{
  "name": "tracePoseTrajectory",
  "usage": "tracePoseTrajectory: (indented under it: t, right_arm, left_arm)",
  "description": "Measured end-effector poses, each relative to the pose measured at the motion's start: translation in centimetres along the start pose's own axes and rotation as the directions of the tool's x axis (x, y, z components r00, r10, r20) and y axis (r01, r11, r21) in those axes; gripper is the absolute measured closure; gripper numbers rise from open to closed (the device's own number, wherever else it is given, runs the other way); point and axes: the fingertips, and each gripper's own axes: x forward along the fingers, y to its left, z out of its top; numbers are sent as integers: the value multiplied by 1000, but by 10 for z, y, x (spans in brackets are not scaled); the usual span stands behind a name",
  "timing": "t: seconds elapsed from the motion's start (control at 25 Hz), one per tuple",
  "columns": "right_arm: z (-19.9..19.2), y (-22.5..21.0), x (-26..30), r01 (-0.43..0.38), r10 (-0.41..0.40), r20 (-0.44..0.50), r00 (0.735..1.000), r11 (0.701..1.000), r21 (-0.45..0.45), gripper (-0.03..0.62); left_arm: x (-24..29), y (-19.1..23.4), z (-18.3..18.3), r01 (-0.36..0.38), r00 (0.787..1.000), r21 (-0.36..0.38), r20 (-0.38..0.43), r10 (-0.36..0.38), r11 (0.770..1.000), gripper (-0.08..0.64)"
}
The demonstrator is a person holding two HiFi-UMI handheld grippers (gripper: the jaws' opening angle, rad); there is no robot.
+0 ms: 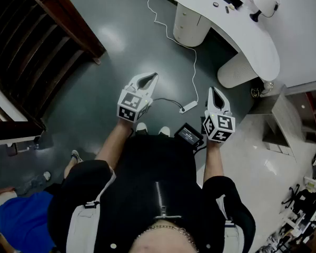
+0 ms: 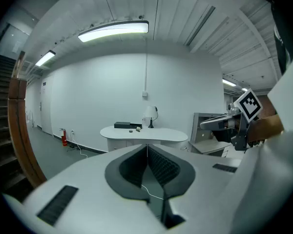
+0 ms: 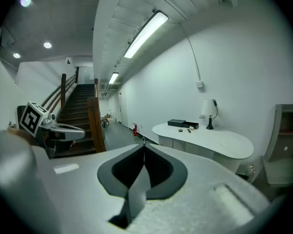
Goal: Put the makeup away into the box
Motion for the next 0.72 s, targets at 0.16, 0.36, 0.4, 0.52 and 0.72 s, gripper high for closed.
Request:
tracePoseTrajectory:
  t: [0.16, 0.36, 0.4, 0.52, 0.72]
  right_arm:
    - [-1, 0, 3, -3, 3, 4, 1000, 1000, -16, 581]
    - [-5, -15, -1, -15, 14, -7, 1000, 1000, -23, 581]
    - [-6, -19, -1, -16, 16, -11, 1000, 1000, -21, 581]
    - [-12, -28, -1, -24, 24, -27, 999, 1000, -10, 581]
    - [-8, -36, 7, -24, 24, -32, 999, 1000, -7, 581]
  left_arm:
    - [-2, 3, -5, -15, 1000, -7, -6, 15, 1000, 546]
    - [5, -5, -9, -42, 999, -25, -9, 42, 999, 546]
    - [6, -6, -8, -49, 999, -29, -9, 48, 998, 546]
    - [9, -11, -9, -60, 998, -39, -11, 59, 997, 546]
    - [21, -10, -9, -50, 999, -42, -17, 50, 998, 546]
